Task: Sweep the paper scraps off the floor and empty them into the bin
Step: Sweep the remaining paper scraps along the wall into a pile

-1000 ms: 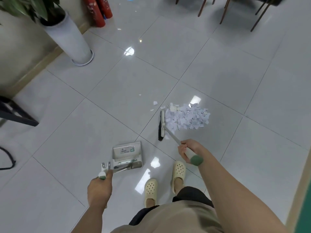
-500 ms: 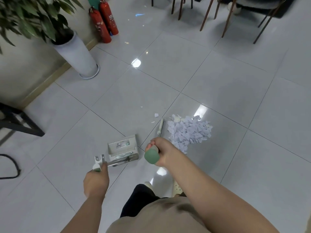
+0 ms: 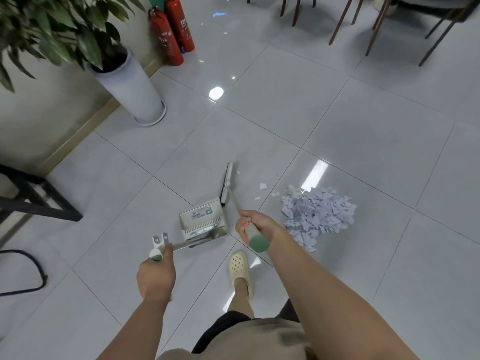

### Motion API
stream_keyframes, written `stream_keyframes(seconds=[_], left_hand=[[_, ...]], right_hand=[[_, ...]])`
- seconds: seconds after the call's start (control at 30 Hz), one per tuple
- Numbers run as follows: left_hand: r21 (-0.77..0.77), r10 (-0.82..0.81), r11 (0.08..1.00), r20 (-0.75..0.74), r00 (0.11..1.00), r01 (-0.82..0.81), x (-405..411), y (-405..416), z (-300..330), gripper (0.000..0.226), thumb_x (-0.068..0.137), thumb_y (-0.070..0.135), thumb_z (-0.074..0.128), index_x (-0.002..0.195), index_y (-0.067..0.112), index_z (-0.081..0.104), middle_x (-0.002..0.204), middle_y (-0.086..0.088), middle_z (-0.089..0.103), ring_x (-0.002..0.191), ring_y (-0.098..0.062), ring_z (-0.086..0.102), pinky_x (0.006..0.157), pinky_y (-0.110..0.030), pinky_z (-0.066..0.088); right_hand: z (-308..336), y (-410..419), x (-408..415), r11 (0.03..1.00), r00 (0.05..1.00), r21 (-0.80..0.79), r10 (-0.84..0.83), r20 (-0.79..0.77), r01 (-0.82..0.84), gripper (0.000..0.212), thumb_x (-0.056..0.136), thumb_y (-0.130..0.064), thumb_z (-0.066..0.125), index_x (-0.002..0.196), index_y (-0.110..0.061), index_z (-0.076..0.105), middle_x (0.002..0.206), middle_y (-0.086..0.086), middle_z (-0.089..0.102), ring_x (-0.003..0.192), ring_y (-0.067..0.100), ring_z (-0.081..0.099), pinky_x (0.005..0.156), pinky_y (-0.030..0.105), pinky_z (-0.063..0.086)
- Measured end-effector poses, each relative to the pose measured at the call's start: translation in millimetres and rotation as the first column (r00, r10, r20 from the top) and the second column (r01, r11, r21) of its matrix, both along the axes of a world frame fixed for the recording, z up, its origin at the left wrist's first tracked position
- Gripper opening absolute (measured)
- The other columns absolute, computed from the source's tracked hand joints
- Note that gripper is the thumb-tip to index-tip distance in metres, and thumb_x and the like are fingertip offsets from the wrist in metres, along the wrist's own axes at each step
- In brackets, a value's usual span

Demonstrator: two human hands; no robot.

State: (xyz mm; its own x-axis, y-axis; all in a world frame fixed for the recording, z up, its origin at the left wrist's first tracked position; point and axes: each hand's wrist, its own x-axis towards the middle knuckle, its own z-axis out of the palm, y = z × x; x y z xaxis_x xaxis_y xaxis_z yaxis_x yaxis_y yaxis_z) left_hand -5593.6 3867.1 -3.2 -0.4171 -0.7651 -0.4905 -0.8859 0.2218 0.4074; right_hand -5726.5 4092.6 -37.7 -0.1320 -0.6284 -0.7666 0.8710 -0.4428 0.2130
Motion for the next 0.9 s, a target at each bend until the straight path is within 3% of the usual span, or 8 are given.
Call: stream_keyframes(seconds=[0.1, 0.23, 0.43, 0.57, 0.67, 0.9], left_hand=[[0.011, 0.002, 1.000, -0.013, 1.000, -0.001, -20, -40, -20, 0.069, 0.093, 0.062, 0.057, 0.075, -0.005, 0.063, 0.071, -0.023, 0.067, 0.069, -0.039, 0.065, 0.063, -0.041, 0.056], [0.022, -0.075, 0.997, -0.008, 0.997, 0.075, -45, -74, -39, 0.073, 0.091, 0.063, 0.058, 0.073, -0.007, 0.062, 0.068, -0.024, 0.067, 0.069, -0.040, 0.067, 0.067, -0.042, 0.054], [0.120, -0.227, 0.966, -0.022, 0.974, 0.228, -85, -68, -38, 0.062, 0.090, 0.056, 0.064, 0.065, 0.000, 0.058, 0.062, -0.017, 0.064, 0.064, -0.038, 0.066, 0.052, -0.031, 0.046], [0.197, -0.292, 0.937, -0.008, 0.956, 0.288, -110, -48, -39, 0.058, 0.093, 0.052, 0.063, 0.067, 0.000, 0.060, 0.069, -0.020, 0.067, 0.065, -0.037, 0.067, 0.051, -0.028, 0.043], [0.220, -0.344, 0.915, -0.017, 0.939, 0.339, -130, -37, -38, 0.054, 0.096, 0.048, 0.061, 0.068, 0.001, 0.059, 0.072, -0.021, 0.067, 0.068, -0.038, 0.067, 0.052, -0.029, 0.045], [0.113, -0.661, 0.748, 0.035, 0.749, 0.655, -158, -18, -29, 0.058, 0.095, 0.058, 0.054, 0.063, 0.010, 0.053, 0.065, -0.007, 0.063, 0.061, -0.027, 0.060, 0.053, -0.030, 0.046]], right_hand=[[-28, -35, -32, 0.996, 0.994, -0.024, -0.084, 0.071, 0.085, 0.036, 0.099, -0.019, 0.051, 0.064, -0.009, 0.045, 0.043, -0.002, 0.040, 0.028, 0.011, 0.042, 0.028, 0.020, 0.038], [-61, -46, -48, 0.978, 0.973, -0.015, -0.204, 0.105, 0.206, 0.023, 0.092, -0.012, 0.056, 0.072, -0.012, 0.044, 0.043, -0.001, 0.044, 0.029, 0.012, 0.044, 0.028, 0.021, 0.039], [-61, 8, -17, 0.953, 0.954, 0.157, -0.278, 0.116, 0.258, 0.011, 0.088, -0.009, 0.057, 0.079, -0.007, 0.051, 0.049, -0.002, 0.047, 0.033, 0.009, 0.045, 0.032, 0.017, 0.043], [-46, 44, 10, 0.938, 0.954, 0.257, -0.273, 0.128, 0.234, 0.010, 0.081, -0.009, 0.060, 0.078, -0.008, 0.051, 0.048, -0.002, 0.047, 0.032, 0.008, 0.046, 0.032, 0.018, 0.044], [-35, 62, 26, 0.927, 0.966, 0.324, -0.236, 0.107, 0.191, 0.011, 0.086, -0.012, 0.060, 0.080, -0.006, 0.053, 0.048, -0.003, 0.048, 0.032, 0.007, 0.046, 0.031, 0.019, 0.044], [-13, 91, 38, 0.888, 0.946, 0.381, -0.312, 0.093, 0.255, 0.016, 0.096, -0.017, 0.055, 0.089, -0.002, 0.055, 0.051, -0.003, 0.047, 0.033, 0.007, 0.044, 0.032, 0.018, 0.044]])
